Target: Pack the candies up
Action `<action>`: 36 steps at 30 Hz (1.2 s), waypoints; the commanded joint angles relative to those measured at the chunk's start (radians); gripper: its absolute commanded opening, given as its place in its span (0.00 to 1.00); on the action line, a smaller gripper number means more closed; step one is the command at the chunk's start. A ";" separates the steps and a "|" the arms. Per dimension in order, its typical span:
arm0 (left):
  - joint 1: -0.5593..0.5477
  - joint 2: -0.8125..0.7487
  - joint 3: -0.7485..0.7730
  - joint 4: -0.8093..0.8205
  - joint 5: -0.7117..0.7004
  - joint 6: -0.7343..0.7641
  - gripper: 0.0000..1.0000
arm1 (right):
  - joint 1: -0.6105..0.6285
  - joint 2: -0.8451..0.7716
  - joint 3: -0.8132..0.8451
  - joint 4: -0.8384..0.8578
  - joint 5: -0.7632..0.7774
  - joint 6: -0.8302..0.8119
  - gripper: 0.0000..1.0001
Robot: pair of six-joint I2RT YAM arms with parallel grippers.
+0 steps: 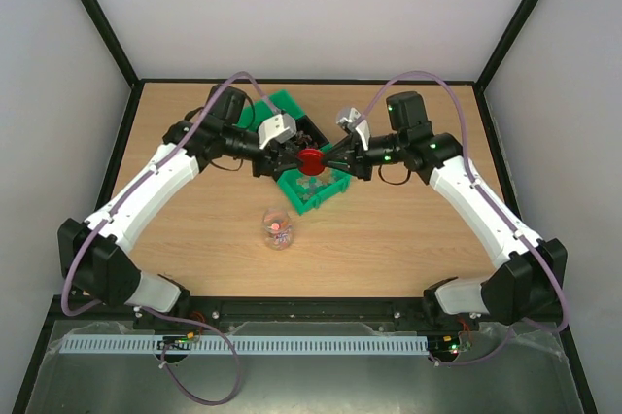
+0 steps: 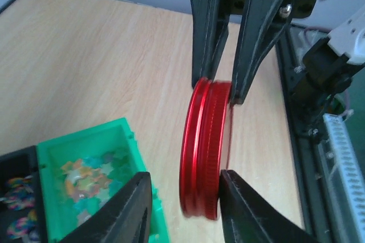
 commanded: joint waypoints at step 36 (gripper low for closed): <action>0.299 -0.532 -0.524 -0.191 -0.256 0.304 0.87 | 0.246 0.334 -0.107 0.288 -0.245 0.680 0.06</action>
